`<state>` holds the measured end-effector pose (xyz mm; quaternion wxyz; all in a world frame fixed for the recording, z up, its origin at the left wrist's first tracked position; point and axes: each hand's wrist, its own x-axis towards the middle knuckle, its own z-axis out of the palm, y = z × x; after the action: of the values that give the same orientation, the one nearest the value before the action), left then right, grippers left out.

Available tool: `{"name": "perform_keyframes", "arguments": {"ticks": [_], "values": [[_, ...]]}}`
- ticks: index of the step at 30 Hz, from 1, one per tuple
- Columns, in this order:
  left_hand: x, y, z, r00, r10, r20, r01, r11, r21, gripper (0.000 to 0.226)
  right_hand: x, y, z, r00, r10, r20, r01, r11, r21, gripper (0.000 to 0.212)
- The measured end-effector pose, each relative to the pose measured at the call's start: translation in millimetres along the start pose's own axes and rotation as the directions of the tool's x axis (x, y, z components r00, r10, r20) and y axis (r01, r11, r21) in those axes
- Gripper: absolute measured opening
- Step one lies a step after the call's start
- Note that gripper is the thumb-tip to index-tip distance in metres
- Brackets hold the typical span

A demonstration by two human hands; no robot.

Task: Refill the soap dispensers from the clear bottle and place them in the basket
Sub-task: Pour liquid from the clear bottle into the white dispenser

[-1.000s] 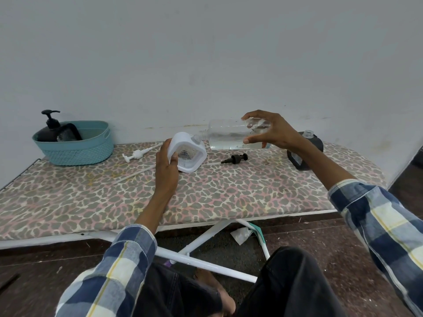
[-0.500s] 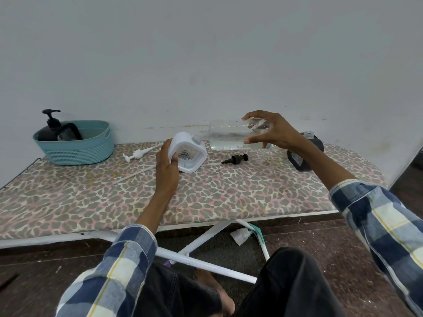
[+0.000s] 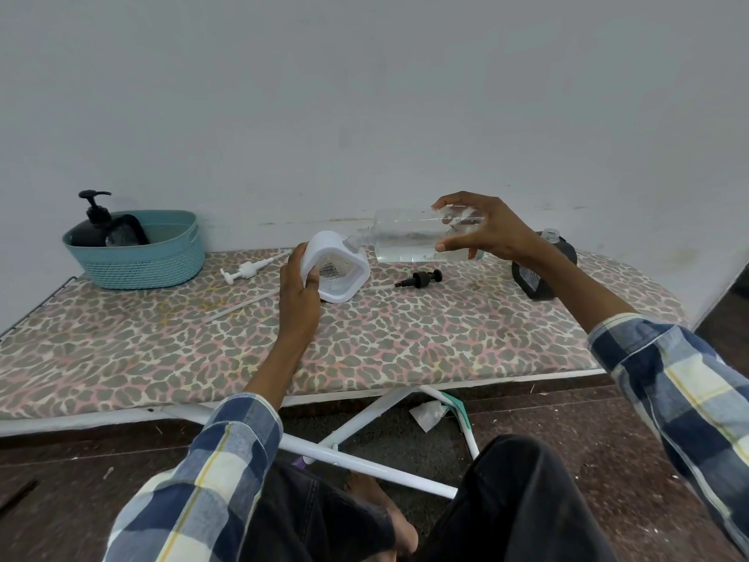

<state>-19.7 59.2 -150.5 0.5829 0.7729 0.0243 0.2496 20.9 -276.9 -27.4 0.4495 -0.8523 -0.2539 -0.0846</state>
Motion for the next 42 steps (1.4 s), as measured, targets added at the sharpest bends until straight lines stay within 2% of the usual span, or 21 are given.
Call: {"name": "perform_keyframes", "arguments": {"ticks": [42], "values": [[0.3,0.5,0.2,1.000,0.003,-0.001,-0.003,1.000,0.007,0.055,5.1,2.6,-2.0,1.000,-0.003,0.008,0.003,1.000,-0.007,0.059]]}}
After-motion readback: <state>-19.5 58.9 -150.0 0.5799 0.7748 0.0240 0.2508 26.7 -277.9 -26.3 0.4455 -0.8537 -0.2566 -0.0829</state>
